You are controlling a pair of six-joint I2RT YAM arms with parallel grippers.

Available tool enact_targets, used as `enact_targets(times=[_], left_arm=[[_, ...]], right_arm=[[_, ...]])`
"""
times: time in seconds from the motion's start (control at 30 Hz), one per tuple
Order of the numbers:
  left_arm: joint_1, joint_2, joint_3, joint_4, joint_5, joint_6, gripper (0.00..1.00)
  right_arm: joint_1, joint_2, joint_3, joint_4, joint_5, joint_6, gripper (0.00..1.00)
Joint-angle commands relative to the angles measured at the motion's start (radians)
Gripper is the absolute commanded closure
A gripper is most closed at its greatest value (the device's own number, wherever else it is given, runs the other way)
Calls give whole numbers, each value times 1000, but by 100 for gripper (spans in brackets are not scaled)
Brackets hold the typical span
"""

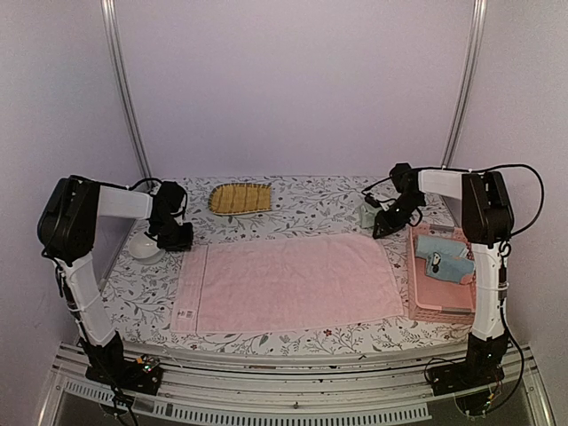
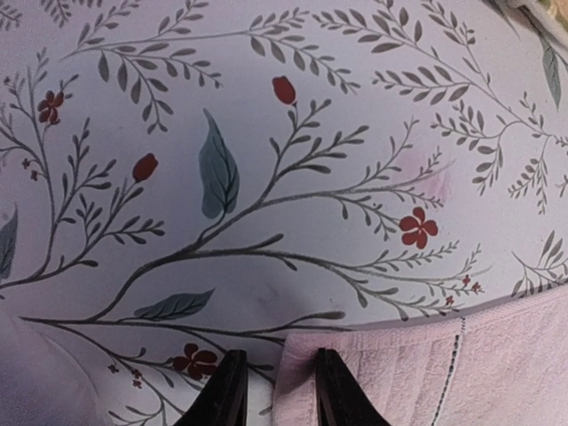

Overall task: Roll the towels
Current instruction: Pick up the towel from the center of the board.

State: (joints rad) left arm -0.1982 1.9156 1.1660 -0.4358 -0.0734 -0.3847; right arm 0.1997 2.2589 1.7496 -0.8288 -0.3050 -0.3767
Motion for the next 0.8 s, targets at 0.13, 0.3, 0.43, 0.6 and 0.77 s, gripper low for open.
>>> enact_targets(times=[0.13, 0.3, 0.43, 0.6, 0.77], left_arm=[[1, 38, 2, 10, -9, 12, 76], [-1, 42, 0, 19, -10, 12, 82], [-2, 42, -2, 25, 3, 18, 88], [-2, 37, -14, 40, 8, 23, 100], [-3, -21, -24, 57, 3, 23, 100]], right_arm=[[-4, 57, 80, -10, 18, 43, 63], [-4, 80, 85, -13, 41, 53, 64], [-3, 80, 72, 0, 54, 51, 69], [-3, 110, 74, 7, 39, 44, 86], [-3, 31, 67, 18, 46, 42, 97]])
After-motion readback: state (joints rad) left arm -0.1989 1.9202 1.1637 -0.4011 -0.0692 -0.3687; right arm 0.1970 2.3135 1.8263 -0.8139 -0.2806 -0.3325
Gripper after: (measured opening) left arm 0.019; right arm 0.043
